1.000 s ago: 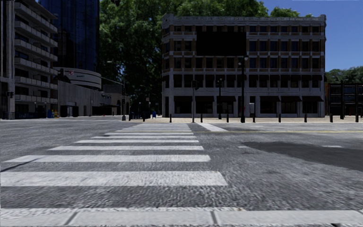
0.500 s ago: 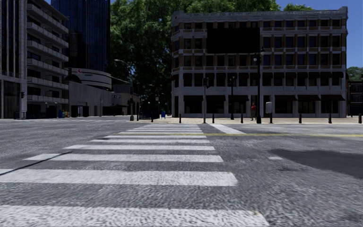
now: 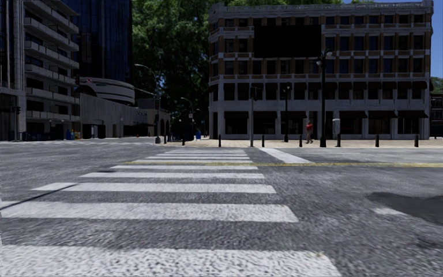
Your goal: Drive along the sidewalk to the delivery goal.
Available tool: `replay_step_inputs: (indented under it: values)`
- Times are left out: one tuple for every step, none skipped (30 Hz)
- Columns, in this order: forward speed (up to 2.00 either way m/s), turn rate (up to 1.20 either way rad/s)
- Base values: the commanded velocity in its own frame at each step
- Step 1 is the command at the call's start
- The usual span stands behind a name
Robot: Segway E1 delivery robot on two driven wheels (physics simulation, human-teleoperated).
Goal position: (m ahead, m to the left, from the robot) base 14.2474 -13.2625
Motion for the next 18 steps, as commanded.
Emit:
replay_step_inputs:
  values:
    - [2.0,0.0]
    - [2.0,0.0]
    - [2.0,0.0]
    - [2.0,0.0]
    - [2.0,0.0]
    - [2.0,0.0]
    - [2.0,0.0]
    - [2.0,0.0]
    - [2.0,0.0]
    - [2.0,0.0]
    - [2.0,0.0]
    - [2.0,0.0]
    - [2.0,0.0]
    - [2.0,0.0]
    - [2.0,0.0]
    - [2.0,0.0]
    - [2.0,0.0]
    - [2.0,0.0]
